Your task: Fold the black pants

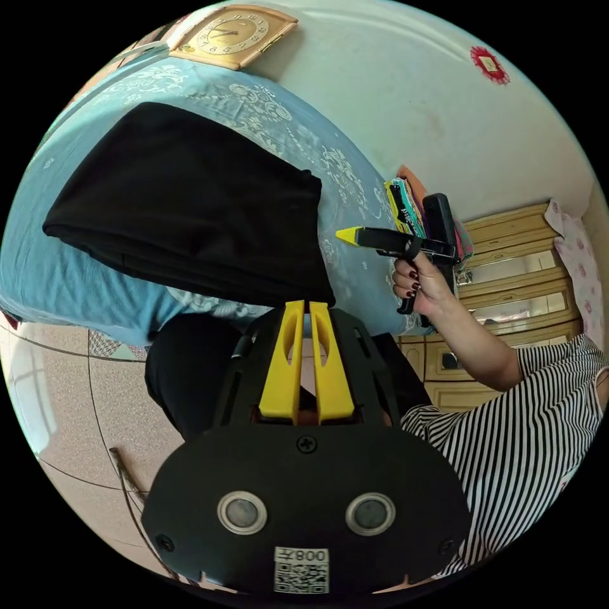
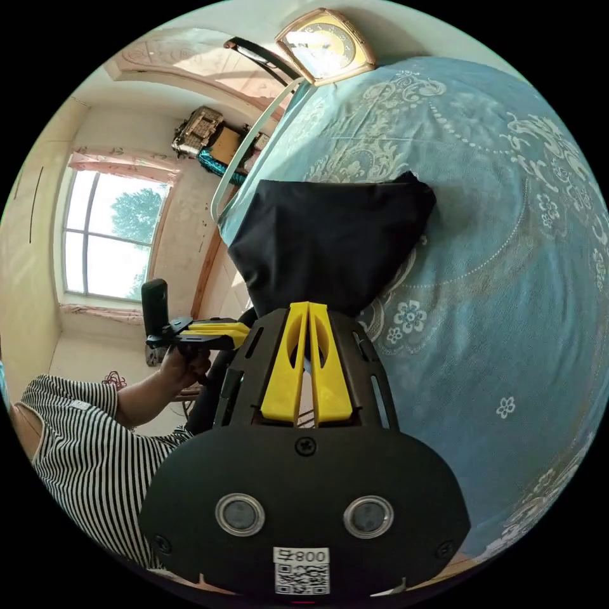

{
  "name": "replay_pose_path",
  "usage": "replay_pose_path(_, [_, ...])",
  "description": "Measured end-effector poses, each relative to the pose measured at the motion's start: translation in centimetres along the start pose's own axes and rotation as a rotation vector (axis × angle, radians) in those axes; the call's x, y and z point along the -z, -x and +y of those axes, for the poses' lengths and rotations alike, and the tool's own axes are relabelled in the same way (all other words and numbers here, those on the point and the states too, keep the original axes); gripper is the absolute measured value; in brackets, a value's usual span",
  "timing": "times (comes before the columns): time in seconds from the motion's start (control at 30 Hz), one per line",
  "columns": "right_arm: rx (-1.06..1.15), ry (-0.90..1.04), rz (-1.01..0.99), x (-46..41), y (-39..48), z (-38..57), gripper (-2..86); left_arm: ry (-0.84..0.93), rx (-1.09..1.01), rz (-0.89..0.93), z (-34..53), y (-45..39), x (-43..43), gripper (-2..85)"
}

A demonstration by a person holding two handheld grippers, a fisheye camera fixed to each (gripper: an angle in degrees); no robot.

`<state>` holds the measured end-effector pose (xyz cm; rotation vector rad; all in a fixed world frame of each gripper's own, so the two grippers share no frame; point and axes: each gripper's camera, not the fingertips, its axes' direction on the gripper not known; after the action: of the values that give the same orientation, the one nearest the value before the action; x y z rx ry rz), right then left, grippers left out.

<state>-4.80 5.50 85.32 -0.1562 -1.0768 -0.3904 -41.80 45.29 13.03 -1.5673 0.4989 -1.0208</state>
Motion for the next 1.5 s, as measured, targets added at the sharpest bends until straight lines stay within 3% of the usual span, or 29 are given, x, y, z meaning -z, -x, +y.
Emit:
replay_pose_path(0.37, [-0.131, -0.018, -0.073, 1.1, -4.8, 7.4, 0.1, 0.137, 0.081, 0.084, -2.5, -0.8, -5.4, 7.1])
replay_pose_path(0.67, [-0.29, -0.103, -0.282, 3.7, -10.9, 13.2, 2.2, 0.091, 0.122, 0.121, -3.5, -0.3, -7.3, 4.0])
replay_pose_path(1.03, [-0.455, -0.195, -0.574, 3.2, -16.0, 16.0, 10.7, 0.007, 0.12, 0.205, -3.3, 0.8, -7.3, 1.7])
replay_pose_path(1.23, [-0.479, -0.188, -0.64, 2.3, -16.8, 16.0, 10.8, -0.018, 0.091, 0.275, -3.2, 1.6, -7.3, 0.6])
replay_pose_path(1.5, [-0.497, -0.168, -0.622, 1.6, -17.7, 15.9, 8.3, -0.02, 0.099, 0.227, -2.4, 3.0, -6.8, 1.5])
